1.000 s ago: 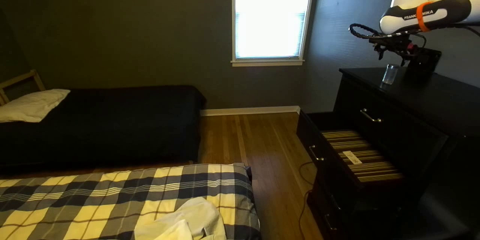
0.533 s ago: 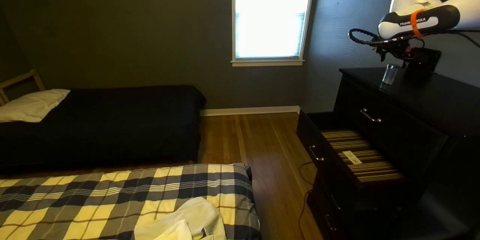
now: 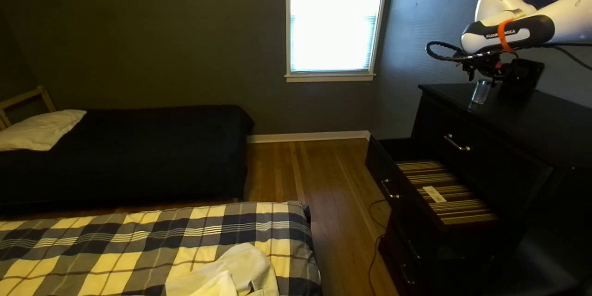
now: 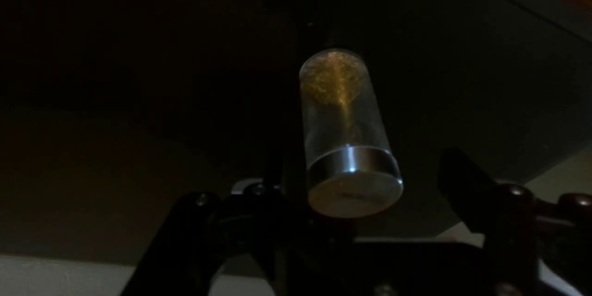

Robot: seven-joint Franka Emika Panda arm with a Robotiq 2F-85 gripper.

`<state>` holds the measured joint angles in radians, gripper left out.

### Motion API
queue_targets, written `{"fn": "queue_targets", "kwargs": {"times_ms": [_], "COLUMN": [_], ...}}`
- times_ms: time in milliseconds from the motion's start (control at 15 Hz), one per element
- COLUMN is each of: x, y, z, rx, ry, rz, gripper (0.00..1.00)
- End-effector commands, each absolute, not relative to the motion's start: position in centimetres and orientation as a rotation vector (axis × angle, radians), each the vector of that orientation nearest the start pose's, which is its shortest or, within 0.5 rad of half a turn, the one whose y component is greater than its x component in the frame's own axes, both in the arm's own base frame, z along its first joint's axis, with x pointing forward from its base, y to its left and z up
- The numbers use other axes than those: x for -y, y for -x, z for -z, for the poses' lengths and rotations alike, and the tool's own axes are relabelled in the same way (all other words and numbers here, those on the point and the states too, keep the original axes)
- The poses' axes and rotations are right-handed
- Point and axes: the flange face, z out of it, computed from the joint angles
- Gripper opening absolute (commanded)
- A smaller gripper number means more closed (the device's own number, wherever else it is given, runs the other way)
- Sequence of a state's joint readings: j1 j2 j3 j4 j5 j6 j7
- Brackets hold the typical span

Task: Pick up the jar from the top of the cabinet and put it in the open drawer.

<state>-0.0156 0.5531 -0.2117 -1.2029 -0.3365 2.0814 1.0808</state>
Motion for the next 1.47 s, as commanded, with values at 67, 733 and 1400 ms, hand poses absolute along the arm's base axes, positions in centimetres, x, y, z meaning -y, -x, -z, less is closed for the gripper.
{"fn": "queue_targets", "kwargs": {"times_ms": [67, 733, 1400], "x": [14.0, 4.0, -7.4], "y": [-73.7, -70.7, -65.3], "z": [-50.3, -53.1, -43.5], "rx": [-1.832, -1.548, -1.559], "ry": [2.786, 2.838, 2.793], "rz": [0.824, 0.781, 0.864], "gripper": [0.45, 0.25, 0.25]}}
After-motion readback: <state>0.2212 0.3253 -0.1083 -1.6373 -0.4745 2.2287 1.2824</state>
